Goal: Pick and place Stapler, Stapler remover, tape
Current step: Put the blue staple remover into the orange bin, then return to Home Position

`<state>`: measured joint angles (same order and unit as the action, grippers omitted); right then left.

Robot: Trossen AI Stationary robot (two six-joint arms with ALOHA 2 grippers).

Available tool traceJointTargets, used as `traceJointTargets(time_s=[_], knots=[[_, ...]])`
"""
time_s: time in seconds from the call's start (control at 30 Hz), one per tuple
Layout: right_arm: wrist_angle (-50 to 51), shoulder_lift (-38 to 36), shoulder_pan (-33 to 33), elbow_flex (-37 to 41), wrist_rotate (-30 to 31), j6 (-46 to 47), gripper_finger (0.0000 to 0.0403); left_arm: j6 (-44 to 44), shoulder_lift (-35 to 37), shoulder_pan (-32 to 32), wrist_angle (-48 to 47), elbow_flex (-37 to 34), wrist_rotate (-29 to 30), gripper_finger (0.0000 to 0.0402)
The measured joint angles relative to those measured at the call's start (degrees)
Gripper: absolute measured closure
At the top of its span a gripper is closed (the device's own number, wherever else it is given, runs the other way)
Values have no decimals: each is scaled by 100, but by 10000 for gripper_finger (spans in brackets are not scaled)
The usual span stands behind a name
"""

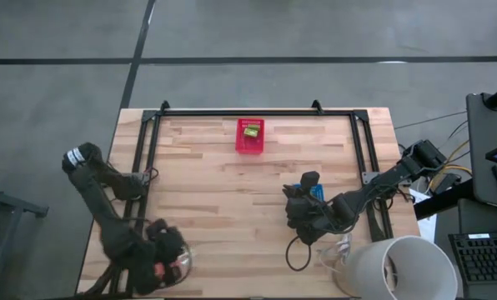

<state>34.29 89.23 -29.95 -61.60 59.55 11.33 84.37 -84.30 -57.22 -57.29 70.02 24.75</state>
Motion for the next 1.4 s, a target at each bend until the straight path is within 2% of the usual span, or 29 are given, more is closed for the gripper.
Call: traceJointTargets(time_s=[0.3,0.47,0.73,0.93,1.03,1.17,1.2,1.27,1.33,1.4], knots=[[-18,0,0,0,0,0,351,1727,-50,-934,-1097,-3,-140,394],[-23,0,-2,0,0,-2,351,2102,-275,-970,-1254,-155,-542,391],[-36,0,-4,0,0,-11,351,2194,-471,-963,-768,-562,-557,366],[-49,0,10,0,0,-86,351,3347,-467,-918,-1288,-678,-441,343],[-83,0,64,0,-87,-87,351,3577,-462,-908,-1535,-748,625,329],[-439,-1,307,25,-791,-158,361,3216,-452,-715,-1283,-1007,3347,333],[-682,-2,394,71,-1092,-274,367,2971,-432,-624,-1096,-1082,3848,341],[-1395,-2,562,262,-1750,-655,383,2338,-337,-411,-716,-1234,4328,365],[-2306,-2,710,532,-2375,-1113,392,1838,-264,-104,-375,-1390,4368,391],[-3210,-2,866,807,-3054,-1541,394,1490,-204,259,77,-1608,4369,395]])
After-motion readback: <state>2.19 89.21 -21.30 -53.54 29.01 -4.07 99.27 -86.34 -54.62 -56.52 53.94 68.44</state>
